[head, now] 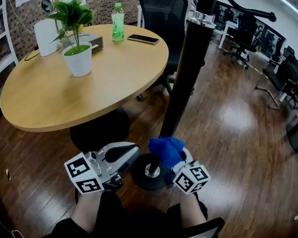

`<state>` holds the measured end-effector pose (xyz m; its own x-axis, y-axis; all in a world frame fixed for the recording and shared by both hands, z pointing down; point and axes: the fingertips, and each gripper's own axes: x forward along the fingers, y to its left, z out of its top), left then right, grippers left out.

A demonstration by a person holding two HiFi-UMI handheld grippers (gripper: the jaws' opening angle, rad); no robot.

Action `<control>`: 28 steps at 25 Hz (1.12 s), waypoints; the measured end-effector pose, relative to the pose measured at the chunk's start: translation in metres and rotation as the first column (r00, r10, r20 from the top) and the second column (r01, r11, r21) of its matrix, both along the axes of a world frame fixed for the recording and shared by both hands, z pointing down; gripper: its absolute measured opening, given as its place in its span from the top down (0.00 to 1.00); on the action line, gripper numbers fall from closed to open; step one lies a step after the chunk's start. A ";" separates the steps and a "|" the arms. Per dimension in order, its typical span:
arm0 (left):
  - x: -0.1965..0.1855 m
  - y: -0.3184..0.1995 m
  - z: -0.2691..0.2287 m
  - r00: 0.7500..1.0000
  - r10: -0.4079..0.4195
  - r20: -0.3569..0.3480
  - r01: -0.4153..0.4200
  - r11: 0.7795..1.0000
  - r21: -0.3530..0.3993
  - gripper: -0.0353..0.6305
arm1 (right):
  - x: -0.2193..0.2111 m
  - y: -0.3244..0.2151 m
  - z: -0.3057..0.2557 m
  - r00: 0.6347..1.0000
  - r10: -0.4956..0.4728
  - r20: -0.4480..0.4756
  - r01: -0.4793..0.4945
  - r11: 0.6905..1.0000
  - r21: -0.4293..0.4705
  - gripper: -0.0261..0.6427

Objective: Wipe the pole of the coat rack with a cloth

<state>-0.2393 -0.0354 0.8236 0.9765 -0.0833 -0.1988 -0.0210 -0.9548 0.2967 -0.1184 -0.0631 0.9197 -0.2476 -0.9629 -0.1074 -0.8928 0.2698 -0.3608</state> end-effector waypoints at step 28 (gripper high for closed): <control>-0.020 -0.004 -0.005 0.994 -0.111 0.020 0.111 0.994 -0.007 0.94 | 0.071 -0.053 0.036 0.982 0.065 0.176 -0.046 0.993 -0.112 0.93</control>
<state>-0.2598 -0.0397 0.8191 0.9647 -0.1932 -0.1790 -0.1327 -0.9436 0.3032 -0.0472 -0.1163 0.9559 -0.1793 -0.9829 -0.0409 -0.8235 0.1727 -0.5404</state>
